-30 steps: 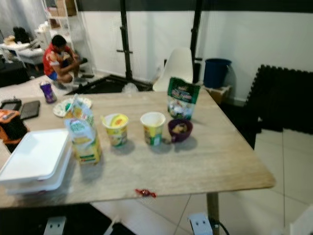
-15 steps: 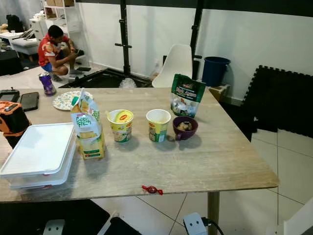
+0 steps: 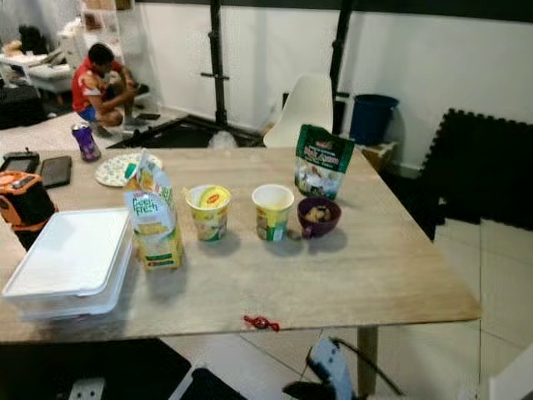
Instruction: Restocking fridge
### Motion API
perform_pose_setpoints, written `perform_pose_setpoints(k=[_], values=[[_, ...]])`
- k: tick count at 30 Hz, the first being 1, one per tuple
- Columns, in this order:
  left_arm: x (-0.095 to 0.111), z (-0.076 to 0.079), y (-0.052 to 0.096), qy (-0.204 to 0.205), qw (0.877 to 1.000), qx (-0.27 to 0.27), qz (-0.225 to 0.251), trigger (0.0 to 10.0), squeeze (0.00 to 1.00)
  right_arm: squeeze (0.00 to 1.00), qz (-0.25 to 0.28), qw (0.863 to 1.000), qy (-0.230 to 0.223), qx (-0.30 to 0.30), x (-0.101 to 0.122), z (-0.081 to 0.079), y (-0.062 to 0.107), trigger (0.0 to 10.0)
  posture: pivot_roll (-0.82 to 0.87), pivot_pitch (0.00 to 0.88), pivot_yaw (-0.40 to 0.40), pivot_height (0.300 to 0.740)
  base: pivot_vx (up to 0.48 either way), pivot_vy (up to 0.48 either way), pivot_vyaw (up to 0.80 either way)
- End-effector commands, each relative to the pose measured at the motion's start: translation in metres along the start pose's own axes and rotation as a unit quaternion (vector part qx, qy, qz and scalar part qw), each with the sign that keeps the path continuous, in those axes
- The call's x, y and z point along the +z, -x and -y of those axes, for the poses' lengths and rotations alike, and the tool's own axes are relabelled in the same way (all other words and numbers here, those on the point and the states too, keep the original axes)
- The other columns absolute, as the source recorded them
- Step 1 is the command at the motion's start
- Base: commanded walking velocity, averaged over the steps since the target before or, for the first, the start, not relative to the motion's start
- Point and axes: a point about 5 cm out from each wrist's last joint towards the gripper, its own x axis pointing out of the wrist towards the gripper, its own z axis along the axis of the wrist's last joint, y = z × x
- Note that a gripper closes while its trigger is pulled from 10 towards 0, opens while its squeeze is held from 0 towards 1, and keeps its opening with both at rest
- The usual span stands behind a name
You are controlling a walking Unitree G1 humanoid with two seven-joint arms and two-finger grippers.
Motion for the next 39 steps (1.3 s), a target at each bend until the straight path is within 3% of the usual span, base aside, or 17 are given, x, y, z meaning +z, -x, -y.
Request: perform_pose_setpoints(k=[1,5,6,9,11,12,13,14,16,17,18,19,21,24,32,38,39], values=[[-0.005,-0.002,0.001,0.0,1.0,0.005,-0.008,10.0,0.0,0.0,0.04,0.997,-0.011,0.062,0.017,-0.013,-0.006,10.0,0.03,0.081,0.009,0.734,0.0,0.0,0.0],[-0.006,-0.003,0.002,0.0,1.0,0.006,-0.009,10.0,0.0,0.0,0.147,0.98,0.031,0.132,0.081,-0.03,-0.01,10.0,0.04,0.078,0.01,0.734,0.0,0.0,0.0],[-0.006,-0.003,0.002,0.0,1.0,0.006,-0.009,10.0,0.0,0.0,0.147,0.98,0.031,0.132,0.081,-0.03,-0.01,10.0,0.04,0.078,0.01,0.734,0.0,0.0,0.0],[-0.006,-0.004,0.002,-0.001,1.0,0.007,-0.01,10.0,0.0,0.0,0.208,0.974,0.089,0.019,0.116,-0.008,-0.02,10.0,0.04,0.076,0.014,0.734,0.0,0.0,0.0],[-0.006,-0.005,0.002,-0.003,1.0,0.007,-0.01,10.0,0.0,0.0,0.198,0.97,0.106,-0.093,0.126,0.013,-0.025,10.0,0.03,0.078,0.02,0.734,0.0,0.0,0.0],[-0.006,-0.005,0.002,-0.003,1.0,0.007,-0.01,10.0,0.0,0.0,0.198,0.97,0.106,-0.093,0.126,0.013,-0.025,10.0,0.03,0.078,0.02,0.734,0.0,0.0,0.0],[-0.006,-0.005,0.002,-0.004,1.0,0.007,-0.01,10.0,0.0,0.0,0.179,0.964,0.113,-0.163,0.129,0.028,-0.029,10.0,0.03,0.078,0.022,0.734,0.0,0.0,0.0],[-0.006,-0.005,0.002,-0.004,1.0,0.007,-0.01,10.0,0.0,0.0,0.179,0.964,0.113,-0.163,0.129,0.028,-0.029,10.0,0.03,0.078,0.022,0.734,0.0,0.0,0.0],[-0.005,-0.005,0.001,-0.005,1.0,0.006,-0.011,10.0,0.0,0.0,0.145,0.946,0.124,-0.263,0.13,0.05,-0.034,10.0,0.03,0.084,0.022,0.734,0.0,0.0,0.0],[-0.005,-0.005,0.001,-0.005,1.0,0.006,-0.011,10.0,0.0,0.0,0.145,0.946,0.124,-0.263,0.13,0.05,-0.034,10.0,0.03,0.084,0.022,0.734,0.0,0.0,0.0],[-0.005,-0.004,0.001,-0.005,1.0,0.006,-0.011,10.0,0.0,0.0,0.137,0.928,0.108,-0.329,0.13,0.064,-0.033,10.0,0.04,0.086,0.015,0.734,0.0,0.0,0.0],[-0.004,-0.002,0.001,-0.004,1.0,0.006,-0.009,10.0,0.0,0.0,0.134,0.9,0.085,-0.406,0.131,0.08,-0.029,10.0,0.05,0.091,0.004,0.734,0.0,0.0,0.0],[-0.004,-0.002,0.001,-0.001,1.0,0.007,-0.006,10.0,0.0,0.0,0.13,0.885,0.08,-0.441,0.132,0.086,-0.028,10.0,0.05,0.093,0.0,0.734,0.0,0.0,0.0],[-0.004,-0.003,0.002,0.002,1.0,0.009,-0.004,10.0,0.0,0.0,0.12,0.872,0.083,-0.467,0.131,0.092,-0.029,10.0,0.06,0.098,-0.01,0.734,0.0,0.0,0.0],[-0.012,-0.009,0.006,0.007,1.0,0.017,-0.009,10.0,0.0,0.0,0.119,0.859,0.076,-0.493,0.13,0.099,-0.04,10.0,0.06,0.112,-0.017,0.734,0.0,0.0,0.0],[-0.017,-0.011,0.008,0.004,1.0,0.019,-0.014,10.0,0.0,0.0,0.121,0.816,0.065,-0.561,0.133,0.108,-0.039,10.0,0.07,0.143,-0.014,0.734,0.0,0.0,0.0],[-0.018,-0.011,0.009,0.004,1.0,0.019,-0.014,10.0,0.0,0.0,0.125,0.807,0.06,-0.573,0.135,0.11,-0.038,8.1,0.08,0.148,-0.014,0.734,0.0,0.0,0.0]])
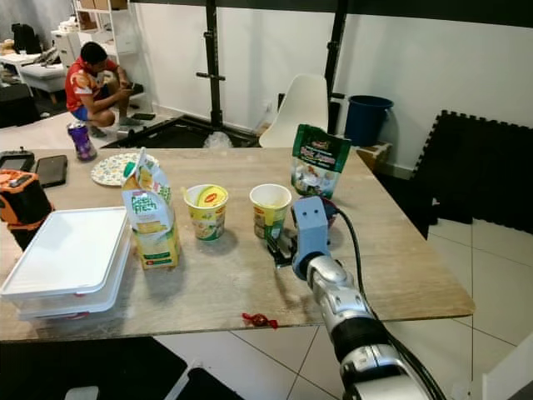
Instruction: Restocking fridge
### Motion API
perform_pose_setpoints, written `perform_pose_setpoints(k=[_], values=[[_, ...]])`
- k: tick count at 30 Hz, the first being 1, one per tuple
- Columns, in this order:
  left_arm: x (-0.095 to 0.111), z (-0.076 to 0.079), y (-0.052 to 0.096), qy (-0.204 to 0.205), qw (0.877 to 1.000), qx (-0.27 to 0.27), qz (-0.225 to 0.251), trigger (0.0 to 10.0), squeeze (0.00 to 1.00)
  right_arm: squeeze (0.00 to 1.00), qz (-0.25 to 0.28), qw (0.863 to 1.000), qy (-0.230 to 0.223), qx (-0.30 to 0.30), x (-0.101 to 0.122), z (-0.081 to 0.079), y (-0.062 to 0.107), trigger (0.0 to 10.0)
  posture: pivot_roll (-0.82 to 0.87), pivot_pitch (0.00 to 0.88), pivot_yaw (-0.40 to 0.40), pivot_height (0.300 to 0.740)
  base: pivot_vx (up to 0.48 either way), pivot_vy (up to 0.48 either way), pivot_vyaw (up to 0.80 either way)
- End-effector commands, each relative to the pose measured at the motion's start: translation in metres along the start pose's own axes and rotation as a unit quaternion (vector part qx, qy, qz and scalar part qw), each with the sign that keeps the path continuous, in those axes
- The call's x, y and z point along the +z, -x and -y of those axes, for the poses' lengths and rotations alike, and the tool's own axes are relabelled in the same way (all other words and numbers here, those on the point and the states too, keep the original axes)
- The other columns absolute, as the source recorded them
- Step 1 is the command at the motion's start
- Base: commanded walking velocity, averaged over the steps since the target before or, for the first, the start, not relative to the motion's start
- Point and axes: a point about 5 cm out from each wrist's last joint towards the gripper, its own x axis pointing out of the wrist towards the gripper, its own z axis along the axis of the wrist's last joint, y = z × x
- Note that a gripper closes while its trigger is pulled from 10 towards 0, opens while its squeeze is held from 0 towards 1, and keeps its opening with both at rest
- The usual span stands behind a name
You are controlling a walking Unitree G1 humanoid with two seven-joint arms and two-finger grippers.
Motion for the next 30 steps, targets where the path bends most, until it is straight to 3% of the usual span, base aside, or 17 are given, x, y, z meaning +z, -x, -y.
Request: perform_pose_setpoints(k=[1,2,3,4,5,6,7,30], values=[[-0.006,-0.004,0.003,0.002,1.0,0.006,-0.011,10.0,0.0,0.0,-0.003,1.0,-0.011,-0.028,-0.003,0.002,-0.001,8.1,0.08,0.148,-0.014,0.734,0.0,0.0,0.0],[-0.007,-0.005,0.004,0.002,1.0,0.007,-0.011,10.0,0.0,0.0,-0.002,0.999,-0.012,-0.039,-0.002,0.002,-0.002,6.5,0.08,0.157,-0.017,0.734,0.0,0.0,0.0],[-0.008,-0.006,0.004,0.002,1.0,0.008,-0.011,10.0,0.0,0.0,-0.002,0.999,-0.015,-0.046,-0.001,0.002,-0.002,6.2,0.08,0.159,-0.017,0.734,0.0,0.0,0.0],[-0.008,-0.006,0.005,0.002,1.0,0.008,-0.011,10.0,0.0,0.0,-0.002,0.998,-0.015,-0.053,0.0,0.003,-0.003,6.4,0.08,0.159,-0.017,0.734,0.0,0.0,0.0],[-0.008,-0.007,0.005,0.002,1.0,0.009,-0.01,10.0,0.0,0.0,-0.002,0.998,-0.013,-0.061,0.001,0.003,-0.003,8.6,0.09,0.167,-0.019,0.734,0.0,0.0,0.0],[-0.008,-0.007,0.005,0.002,1.0,0.009,-0.01,10.0,0.0,0.0,-0.002,0.998,-0.013,-0.061,0.001,0.003,-0.003,8.6,0.09,0.167,-0.019,0.734,0.0,0.0,0.0],[-0.009,-0.009,0.007,0.003,1.0,0.01,-0.01,10.0,0.0,0.0,-0.002,0.997,-0.013,-0.07,0.002,0.003,-0.004,10.0,0.09,0.172,-0.021,0.734,0.0,0.0,0.0],[-0.019,-0.025,0.015,-0.001,0.999,0.022,-0.027,10.0,0.0,0.0,0.002,0.991,-0.032,-0.133,0.009,-0.009,-0.009,10.0,0.13,0.213,-0.016,0.734,0.0,0.0,0.0]])
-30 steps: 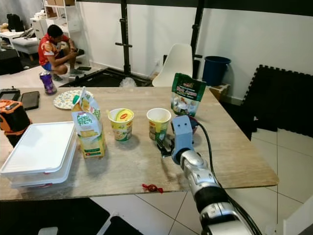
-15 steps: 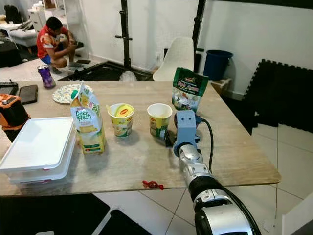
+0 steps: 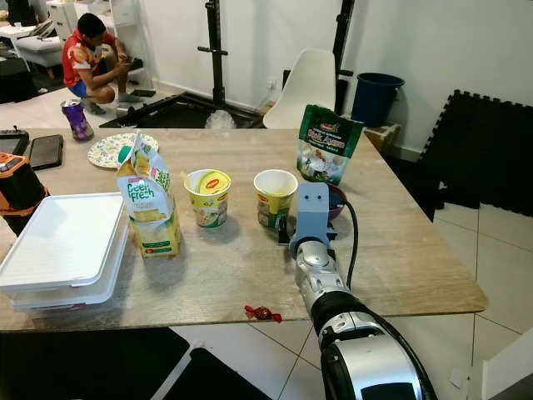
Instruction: Restocking fridge
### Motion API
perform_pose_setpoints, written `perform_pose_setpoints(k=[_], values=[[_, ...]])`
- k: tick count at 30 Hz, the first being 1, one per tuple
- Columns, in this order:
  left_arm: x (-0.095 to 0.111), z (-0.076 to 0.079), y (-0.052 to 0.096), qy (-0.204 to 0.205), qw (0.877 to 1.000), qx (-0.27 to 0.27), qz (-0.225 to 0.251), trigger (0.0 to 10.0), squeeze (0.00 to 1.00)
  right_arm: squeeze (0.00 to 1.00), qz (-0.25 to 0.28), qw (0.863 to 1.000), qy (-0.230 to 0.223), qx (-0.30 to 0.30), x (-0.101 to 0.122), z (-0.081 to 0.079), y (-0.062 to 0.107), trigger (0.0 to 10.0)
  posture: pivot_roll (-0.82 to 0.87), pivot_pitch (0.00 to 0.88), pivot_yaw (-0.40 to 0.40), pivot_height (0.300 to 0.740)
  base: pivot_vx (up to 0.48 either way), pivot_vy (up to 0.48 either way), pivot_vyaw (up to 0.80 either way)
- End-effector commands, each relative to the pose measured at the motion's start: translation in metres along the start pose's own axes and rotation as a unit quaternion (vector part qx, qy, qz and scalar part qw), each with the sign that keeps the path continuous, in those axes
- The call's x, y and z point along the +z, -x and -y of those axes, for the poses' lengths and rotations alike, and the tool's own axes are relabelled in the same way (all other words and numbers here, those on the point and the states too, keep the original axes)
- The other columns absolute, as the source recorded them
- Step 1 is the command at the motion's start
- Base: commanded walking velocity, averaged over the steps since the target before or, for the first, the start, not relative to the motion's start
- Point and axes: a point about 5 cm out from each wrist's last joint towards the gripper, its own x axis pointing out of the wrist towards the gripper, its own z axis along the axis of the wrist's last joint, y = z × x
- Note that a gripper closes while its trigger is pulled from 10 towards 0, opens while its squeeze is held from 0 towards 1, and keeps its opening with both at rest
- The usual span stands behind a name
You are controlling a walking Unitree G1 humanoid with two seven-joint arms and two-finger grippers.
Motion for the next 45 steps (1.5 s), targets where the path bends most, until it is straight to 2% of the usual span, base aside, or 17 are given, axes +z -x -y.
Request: perform_pose_setpoints(k=[1,9,10,14,15,16,20,21,22,28,37,40,41,42,45], values=[[-0.01,-0.01,0.002,0.0,1.0,0.01,-0.02,10.0,0.0,0.0,-0.003,1.0,-0.001,-0.011,-0.002,0.001,0.0,10.0,0.13,0.213,-0.016,0.734,0.0,0.0,0.0],[-0.016,-0.013,-0.001,0.002,0.999,0.012,-0.034,10.0,0.0,0.0,-0.009,0.999,0.005,-0.036,-0.004,0.008,0.0,10.0,0.13,0.213,-0.016,0.734,0.0,0.0,0.0],[-0.018,-0.013,-0.002,0.002,0.999,0.013,-0.037,10.0,0.0,0.0,-0.009,0.999,0.004,-0.042,-0.004,0.009,0.0,7.9,0.13,0.213,-0.017,0.734,0.0,0.0,0.0],[-0.02,-0.014,-0.002,0.002,0.999,0.013,-0.043,10.0,0.0,0.0,-0.009,0.999,-0.001,-0.054,-0.004,0.013,-0.001,6.4,0.13,0.214,-0.014,0.734,0.0,0.0,0.0],[-0.02,-0.014,-0.002,0.002,0.999,0.013,-0.043,10.0,0.0,0.0,-0.009,0.999,-0.001,-0.054,-0.004,0.013,-0.001,6.4,0.13,0.214,-0.014,0.734,0.0,0.0,0.0],[-0.02,-0.014,-0.002,0.002,0.999,0.012,-0.043,10.0,0.0,0.0,-0.009,0.998,-0.003,-0.057,-0.004,0.013,-0.001,6.0,0.13,0.213,-0.013,0.734,0.0,0.0,0.0],[-0.021,-0.015,-0.003,0.001,0.999,0.012,-0.044,10.0,0.0,0.0,-0.01,0.998,-0.008,-0.064,-0.004,0.015,-0.001,6.0,0.13,0.212,-0.013,0.734,0.0,0.0,0.0],[-0.021,-0.015,-0.003,0.001,0.999,0.012,-0.044,10.0,0.0,0.0,-0.01,0.998,-0.01,-0.068,-0.004,0.016,-0.001,7.3,0.13,0.212,-0.013,0.734,0.0,0.0,0.0],[-0.022,-0.016,-0.003,0.001,0.999,0.012,-0.044,10.0,0.0,0.0,-0.011,0.997,-0.01,-0.073,-0.003,0.018,-0.001,10.0,0.13,0.212,-0.013,0.734,0.0,0.0,0.0],[-0.024,-0.016,-0.003,0.002,0.999,0.012,-0.043,10.0,0.0,0.0,-0.01,0.995,-0.013,-0.1,-0.004,0.032,-0.001,10.0,0.13,0.212,-0.015,0.734,0.0,0.0,0.0],[-0.026,-0.016,-0.002,0.0,0.999,0.01,-0.043,10.0,0.0,0.0,-0.01,0.993,-0.012,-0.113,-0.005,0.042,-0.001,10.0,0.13,0.213,-0.012,0.734,0.0,0.0,0.0],[-0.025,-0.016,-0.003,-0.001,0.999,0.01,-0.042,10.0,0.0,0.0,-0.01,0.994,-0.019,-0.109,-0.005,0.041,-0.001,10.0,0.13,0.213,-0.011,0.734,0.0,0.0,0.0],[-0.023,-0.015,-0.004,-0.001,0.999,0.009,-0.041,10.0,0.0,0.0,0.0,0.995,-0.041,-0.087,-0.002,0.036,-0.002,10.0,0.13,0.213,-0.01,0.734,0.0,0.0,0.0],[-0.023,-0.015,-0.004,-0.001,0.999,0.009,-0.041,10.0,0.0,0.0,0.0,0.995,-0.041,-0.087,-0.002,0.036,-0.002,10.0,0.13,0.213,-0.01,0.734,0.0,0.0,0.0],[-0.021,-0.015,-0.005,-0.002,0.999,0.008,-0.041,10.0,0.0,0.0,0.017,0.997,-0.075,-0.031,0.004,0.022,-0.002,10.0,0.12,0.214,-0.008,0.734,0.0,0.0,0.0]])
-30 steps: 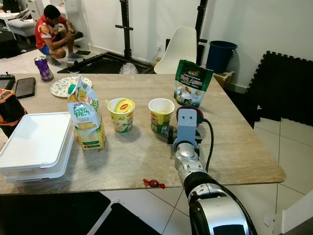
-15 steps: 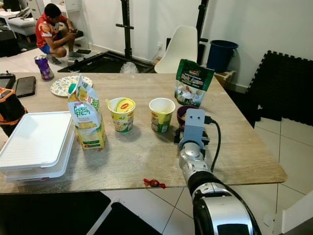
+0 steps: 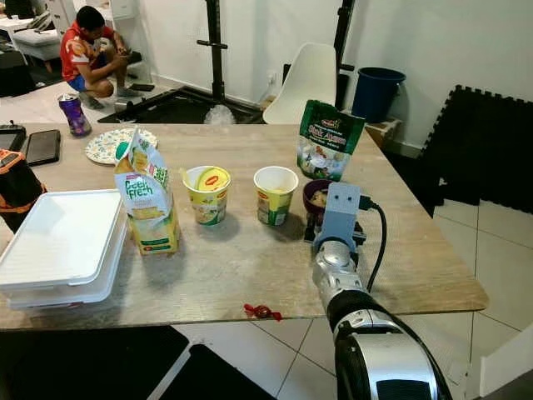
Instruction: Restocking fridge
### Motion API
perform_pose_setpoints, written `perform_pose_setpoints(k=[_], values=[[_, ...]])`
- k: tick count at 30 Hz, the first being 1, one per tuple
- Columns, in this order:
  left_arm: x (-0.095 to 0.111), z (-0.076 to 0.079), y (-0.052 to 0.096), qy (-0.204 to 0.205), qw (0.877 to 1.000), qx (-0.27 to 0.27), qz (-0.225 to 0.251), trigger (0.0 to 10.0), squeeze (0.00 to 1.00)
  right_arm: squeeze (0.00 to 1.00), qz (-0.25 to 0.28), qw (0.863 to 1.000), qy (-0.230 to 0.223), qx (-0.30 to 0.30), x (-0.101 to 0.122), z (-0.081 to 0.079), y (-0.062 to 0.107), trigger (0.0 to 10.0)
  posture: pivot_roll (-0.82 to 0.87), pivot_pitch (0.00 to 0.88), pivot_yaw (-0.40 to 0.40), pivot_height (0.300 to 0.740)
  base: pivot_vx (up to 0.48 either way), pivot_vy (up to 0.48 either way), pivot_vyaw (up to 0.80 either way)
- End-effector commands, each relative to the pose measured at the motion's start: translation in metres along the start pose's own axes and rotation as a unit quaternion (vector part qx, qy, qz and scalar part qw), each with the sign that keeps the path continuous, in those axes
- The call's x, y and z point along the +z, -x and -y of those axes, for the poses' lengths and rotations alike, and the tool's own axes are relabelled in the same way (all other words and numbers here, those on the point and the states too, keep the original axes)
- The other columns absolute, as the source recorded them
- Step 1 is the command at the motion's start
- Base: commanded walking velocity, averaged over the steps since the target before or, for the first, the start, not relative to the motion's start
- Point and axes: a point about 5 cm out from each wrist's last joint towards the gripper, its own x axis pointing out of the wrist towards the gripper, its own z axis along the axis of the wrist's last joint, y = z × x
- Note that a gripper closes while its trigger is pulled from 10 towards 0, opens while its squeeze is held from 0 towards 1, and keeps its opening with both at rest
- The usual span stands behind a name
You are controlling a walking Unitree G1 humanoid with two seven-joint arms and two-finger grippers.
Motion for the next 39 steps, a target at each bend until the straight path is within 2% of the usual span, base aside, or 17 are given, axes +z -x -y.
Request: perform_pose_setpoints(k=[1,9,11,12,14,15,16,17,18,20,21,25,27,28,31,35,39], values=[[-0.008,-0.008,0.003,-0.004,1.0,0.008,-0.015,10.0,0.0,0.0,0.001,0.999,-0.017,0.03,0.0,-0.009,0.001,10.0,0.12,0.214,-0.008,0.734,0.0,0.0,0.0],[-0.004,-0.006,0.002,-0.013,1.0,-0.001,-0.008,10.0,0.0,0.0,0.0,1.0,-0.013,0.025,0.0,-0.009,0.001,10.0,0.13,0.212,-0.011,0.734,0.0,0.0,0.0],[0.006,0.01,0.001,-0.073,0.994,-0.071,0.028,10.0,0.0,0.0,-0.002,1.0,-0.008,0.022,-0.001,-0.008,0.001,10.0,0.13,0.207,-0.014,0.734,0.0,0.0,0.0],[0.012,0.021,0.001,-0.108,0.986,-0.117,0.054,10.0,0.0,0.0,-0.002,1.0,-0.007,0.021,-0.001,-0.008,0.001,10.0,0.13,0.207,-0.014,0.734,0.0,0.0,0.0],[0.028,0.045,0.01,-0.202,0.949,-0.201,0.136,10.0,0.0,0.0,-0.001,1.0,-0.006,0.024,-0.001,-0.007,0.001,10.0,0.12,0.204,-0.015,0.734,0.0,0.0,0.0],[0.028,0.045,0.01,-0.202,0.949,-0.201,0.136,10.0,0.0,0.0,-0.001,1.0,-0.006,0.024,-0.001,-0.007,0.001,10.0,0.12,0.204,-0.015,0.734,0.0,0.0,0.0],[0.036,0.054,0.015,-0.236,0.929,-0.229,0.171,10.0,0.0,0.0,-0.001,1.0,-0.005,0.026,-0.001,-0.007,0.001,10.0,0.12,0.204,-0.015,0.734,0.0,0.0,0.0],[0.049,0.068,0.024,-0.278,0.897,-0.26,0.224,10.0,0.0,0.0,0.0,1.0,-0.005,0.027,-0.002,-0.007,0.001,10.0,0.12,0.202,-0.015,0.734,0.0,0.0,0.0],[0.049,0.068,0.024,-0.278,0.897,-0.26,0.224,10.0,0.0,0.0,0.0,1.0,-0.005,0.027,-0.002,-0.007,0.001,10.0,0.12,0.202,-0.015,0.734,0.0,0.0,0.0],[0.062,0.08,0.033,-0.298,0.874,-0.28,0.262,10.0,0.0,0.0,-0.001,1.0,-0.004,0.028,-0.002,-0.007,0.001,10.0,0.12,0.199,-0.014,0.734,0.0,0.0,0.0],[0.062,0.08,0.033,-0.298,0.874,-0.28,0.262,10.0,0.0,0.0,-0.001,1.0,-0.004,0.028,-0.002,-0.007,0.001,10.0,0.12,0.199,-0.014,0.734,0.0,0.0,0.0],[0.094,0.1,0.062,-0.312,0.834,-0.304,0.338,10.0,0.0,0.0,-0.002,1.0,-0.004,0.028,-0.003,-0.008,0.002,10.0,0.13,0.196,-0.01,0.734,0.0,0.0,0.0],[0.094,0.1,0.062,-0.312,0.834,-0.304,0.338,10.0,0.0,0.0,-0.002,1.0,-0.004,0.028,-0.003,-0.008,0.002,10.0,0.13,0.196,-0.01,0.734,0.0,0.0,0.0],[0.1,0.106,0.073,-0.321,0.819,-0.317,0.353,10.0,0.0,0.0,-0.003,1.0,-0.003,0.028,-0.004,-0.008,0.002,10.0,0.12,0.195,-0.009,0.734,0.0,0.0,0.0],[0.105,0.117,0.087,-0.334,0.796,-0.345,0.368,10.0,0.0,0.0,-0.004,1.0,-0.003,0.028,-0.005,-0.009,0.002,10.0,0.12,0.196,-0.009,0.734,0.0,0.0,0.0],[0.107,0.124,0.096,-0.331,0.786,-0.362,0.375,10.0,0.0,0.0,-0.004,1.0,-0.003,0.028,-0.005,-0.009,0.002,10.0,0.12,0.198,-0.01,0.734,0.0,0.0,0.0],[0.124,0.138,0.119,-0.303,0.77,-0.369,0.424,10.0,0.0,0.0,-0.004,1.0,-0.001,0.028,-0.005,-0.009,0.002,10.0,0.12,0.202,-0.009,0.734,0.0,0.0,0.0]])
